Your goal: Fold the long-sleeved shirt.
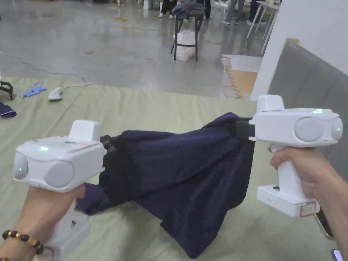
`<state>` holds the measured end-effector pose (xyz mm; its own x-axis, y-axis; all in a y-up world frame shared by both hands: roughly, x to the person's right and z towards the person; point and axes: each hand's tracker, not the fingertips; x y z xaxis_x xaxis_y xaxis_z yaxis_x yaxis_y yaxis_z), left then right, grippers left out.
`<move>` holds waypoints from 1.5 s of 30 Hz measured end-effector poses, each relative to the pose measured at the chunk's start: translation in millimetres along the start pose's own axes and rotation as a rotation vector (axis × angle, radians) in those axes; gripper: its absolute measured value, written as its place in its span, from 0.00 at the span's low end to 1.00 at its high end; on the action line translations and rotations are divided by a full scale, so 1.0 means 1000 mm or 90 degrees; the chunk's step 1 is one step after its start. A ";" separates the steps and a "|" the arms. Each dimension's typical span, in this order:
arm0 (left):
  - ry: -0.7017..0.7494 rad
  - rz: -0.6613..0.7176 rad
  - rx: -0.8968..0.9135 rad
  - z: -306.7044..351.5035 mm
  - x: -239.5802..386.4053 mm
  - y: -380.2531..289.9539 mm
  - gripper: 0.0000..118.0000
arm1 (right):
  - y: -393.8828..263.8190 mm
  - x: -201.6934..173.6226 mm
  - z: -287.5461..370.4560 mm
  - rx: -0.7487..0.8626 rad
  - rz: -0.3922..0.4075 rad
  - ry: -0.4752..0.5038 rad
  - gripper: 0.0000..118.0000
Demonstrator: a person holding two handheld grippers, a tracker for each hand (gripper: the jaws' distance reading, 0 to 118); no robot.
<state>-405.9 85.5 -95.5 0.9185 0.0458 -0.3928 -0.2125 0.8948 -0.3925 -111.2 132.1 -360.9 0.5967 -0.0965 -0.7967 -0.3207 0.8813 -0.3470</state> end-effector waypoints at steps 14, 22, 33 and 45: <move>0.018 -0.025 0.129 -0.025 0.001 0.228 0.08 | 0.196 -0.014 0.012 0.173 0.039 -0.103 0.05; 0.022 -0.039 -0.003 -0.121 0.015 0.102 0.08 | 0.061 0.024 -0.089 0.042 -0.018 -0.125 0.05; -0.015 0.016 -0.061 -0.101 0.016 -0.007 0.08 | -0.073 0.017 -0.079 -0.037 -0.097 -0.114 0.05; 0.007 0.059 -0.330 0.001 0.023 -0.232 0.08 | -0.333 -0.064 0.027 -0.277 -0.175 -0.118 0.05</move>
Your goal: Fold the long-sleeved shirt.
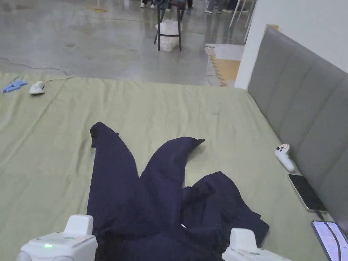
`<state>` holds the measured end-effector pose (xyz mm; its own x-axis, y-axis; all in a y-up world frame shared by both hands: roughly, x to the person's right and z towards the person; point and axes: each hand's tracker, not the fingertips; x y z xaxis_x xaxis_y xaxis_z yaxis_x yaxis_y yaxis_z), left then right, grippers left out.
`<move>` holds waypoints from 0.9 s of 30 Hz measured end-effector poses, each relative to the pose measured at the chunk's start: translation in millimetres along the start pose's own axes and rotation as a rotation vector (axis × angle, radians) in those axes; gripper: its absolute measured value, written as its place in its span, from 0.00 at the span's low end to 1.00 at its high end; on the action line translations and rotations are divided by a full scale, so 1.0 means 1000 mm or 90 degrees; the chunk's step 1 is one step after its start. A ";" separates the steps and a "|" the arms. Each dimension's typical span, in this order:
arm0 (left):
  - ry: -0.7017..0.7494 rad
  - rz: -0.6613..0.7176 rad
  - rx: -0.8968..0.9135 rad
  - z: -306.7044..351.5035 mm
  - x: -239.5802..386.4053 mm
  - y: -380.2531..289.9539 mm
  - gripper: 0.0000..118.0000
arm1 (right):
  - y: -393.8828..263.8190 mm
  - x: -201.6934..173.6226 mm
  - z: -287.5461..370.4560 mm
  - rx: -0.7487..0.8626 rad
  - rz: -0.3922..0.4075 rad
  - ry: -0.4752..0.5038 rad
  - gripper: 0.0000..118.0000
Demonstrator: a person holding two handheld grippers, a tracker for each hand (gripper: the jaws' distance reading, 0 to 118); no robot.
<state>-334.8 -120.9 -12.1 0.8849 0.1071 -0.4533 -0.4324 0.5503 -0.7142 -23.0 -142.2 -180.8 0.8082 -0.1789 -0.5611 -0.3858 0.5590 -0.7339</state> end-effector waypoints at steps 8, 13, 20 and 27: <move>0.050 -0.015 0.085 0.032 -0.003 0.003 0.94 | 0.017 -0.016 0.045 0.094 0.039 -0.015 1.00; 0.015 0.011 0.144 0.074 -0.006 0.008 0.27 | 0.032 0.000 0.089 0.148 0.025 -0.012 0.68; -0.044 -0.014 0.144 0.063 0.013 0.021 0.09 | 0.034 0.004 0.087 0.150 0.042 -0.006 0.00; 0.011 -0.108 0.009 0.004 0.039 0.002 0.70 | 0.040 0.016 0.070 0.110 0.016 0.008 0.00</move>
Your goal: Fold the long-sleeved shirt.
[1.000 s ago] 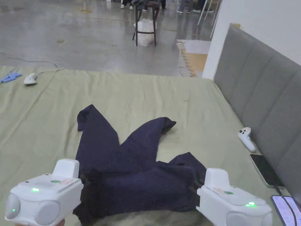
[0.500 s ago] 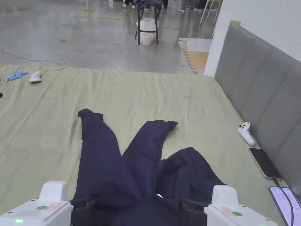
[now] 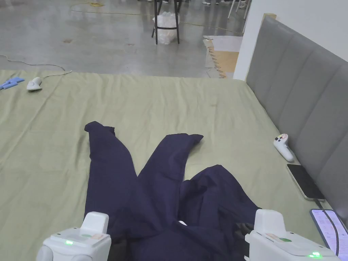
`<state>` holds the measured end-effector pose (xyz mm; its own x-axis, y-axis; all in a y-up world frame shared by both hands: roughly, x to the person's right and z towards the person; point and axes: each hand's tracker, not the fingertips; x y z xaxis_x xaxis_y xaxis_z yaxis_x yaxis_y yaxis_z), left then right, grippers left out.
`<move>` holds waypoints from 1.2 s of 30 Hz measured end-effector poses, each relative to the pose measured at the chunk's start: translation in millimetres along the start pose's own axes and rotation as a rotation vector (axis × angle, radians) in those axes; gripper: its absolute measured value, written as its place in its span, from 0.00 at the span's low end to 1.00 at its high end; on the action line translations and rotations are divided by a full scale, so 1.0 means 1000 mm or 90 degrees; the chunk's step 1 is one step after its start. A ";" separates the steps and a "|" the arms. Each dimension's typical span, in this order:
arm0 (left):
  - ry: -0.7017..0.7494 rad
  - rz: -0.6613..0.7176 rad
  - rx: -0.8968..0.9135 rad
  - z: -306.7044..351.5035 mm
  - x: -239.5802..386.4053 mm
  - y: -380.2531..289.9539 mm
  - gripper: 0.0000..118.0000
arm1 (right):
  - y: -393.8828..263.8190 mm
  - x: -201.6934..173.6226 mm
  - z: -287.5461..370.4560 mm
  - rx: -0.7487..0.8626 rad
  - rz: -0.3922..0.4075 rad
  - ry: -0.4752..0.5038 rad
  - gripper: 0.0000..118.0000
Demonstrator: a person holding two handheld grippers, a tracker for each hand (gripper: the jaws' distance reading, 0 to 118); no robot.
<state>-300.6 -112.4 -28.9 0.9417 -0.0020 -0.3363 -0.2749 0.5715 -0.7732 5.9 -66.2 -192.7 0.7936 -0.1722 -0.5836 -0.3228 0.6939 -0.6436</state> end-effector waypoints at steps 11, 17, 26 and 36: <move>-0.026 0.039 0.043 0.009 -0.015 -0.015 0.18 | 0.173 0.047 -0.152 -0.087 0.114 -0.056 0.97; -0.007 0.020 0.046 0.016 0.002 -0.017 0.18 | 0.175 0.048 -0.257 -0.264 0.174 -0.056 0.63; -0.016 0.072 0.159 0.045 -0.044 0.025 0.17 | 0.200 0.055 -0.186 -0.114 0.182 -0.066 0.03; 0.023 0.065 0.398 0.142 -0.125 0.242 0.08 | 0.369 0.052 0.029 0.255 0.123 -0.067 0.03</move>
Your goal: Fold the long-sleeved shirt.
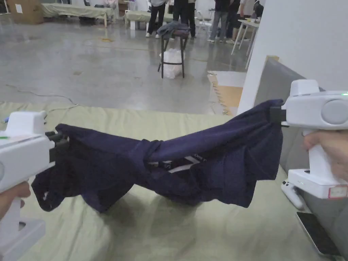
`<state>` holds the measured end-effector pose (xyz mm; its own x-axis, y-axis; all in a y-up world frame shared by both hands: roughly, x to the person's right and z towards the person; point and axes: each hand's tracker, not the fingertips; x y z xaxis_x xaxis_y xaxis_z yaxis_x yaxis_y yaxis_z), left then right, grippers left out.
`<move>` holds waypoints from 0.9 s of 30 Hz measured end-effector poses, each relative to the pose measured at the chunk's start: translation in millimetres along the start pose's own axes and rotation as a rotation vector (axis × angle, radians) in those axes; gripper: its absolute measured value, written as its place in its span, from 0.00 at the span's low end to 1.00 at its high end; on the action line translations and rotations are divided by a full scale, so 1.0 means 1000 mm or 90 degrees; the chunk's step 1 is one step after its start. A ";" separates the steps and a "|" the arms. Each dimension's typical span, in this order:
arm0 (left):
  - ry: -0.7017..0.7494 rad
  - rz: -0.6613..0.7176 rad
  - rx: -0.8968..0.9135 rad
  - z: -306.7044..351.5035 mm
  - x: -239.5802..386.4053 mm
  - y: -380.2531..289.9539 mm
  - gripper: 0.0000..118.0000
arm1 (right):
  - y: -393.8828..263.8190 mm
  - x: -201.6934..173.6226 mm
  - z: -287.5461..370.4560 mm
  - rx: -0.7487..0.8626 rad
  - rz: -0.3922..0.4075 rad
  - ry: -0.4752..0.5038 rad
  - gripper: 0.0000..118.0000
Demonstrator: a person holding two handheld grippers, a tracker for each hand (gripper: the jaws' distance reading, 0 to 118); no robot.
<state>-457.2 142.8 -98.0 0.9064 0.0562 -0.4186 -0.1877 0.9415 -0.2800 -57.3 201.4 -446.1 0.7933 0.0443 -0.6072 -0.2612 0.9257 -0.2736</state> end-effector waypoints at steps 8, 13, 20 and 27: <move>0.004 0.046 0.089 -0.067 -0.008 0.196 0.08 | 0.172 -0.007 -0.005 0.112 0.006 -0.091 0.03; 0.001 0.043 0.111 -0.079 -0.002 0.229 0.08 | 0.189 -0.007 -0.004 0.126 -0.009 -0.104 0.03; 0.002 0.018 0.017 -0.124 0.007 0.133 0.08 | 0.080 -0.004 -0.061 0.039 -0.044 -0.096 0.03; -0.009 0.057 -0.144 -0.179 0.011 -0.019 0.08 | -0.086 -0.012 -0.145 -0.130 -0.083 -0.069 0.03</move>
<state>-511.6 66.3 -251.5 0.8873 0.1412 -0.4391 -0.3453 0.8345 -0.4293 -124.2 66.9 -523.2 0.8792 -0.0193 -0.4761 -0.2504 0.8314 -0.4960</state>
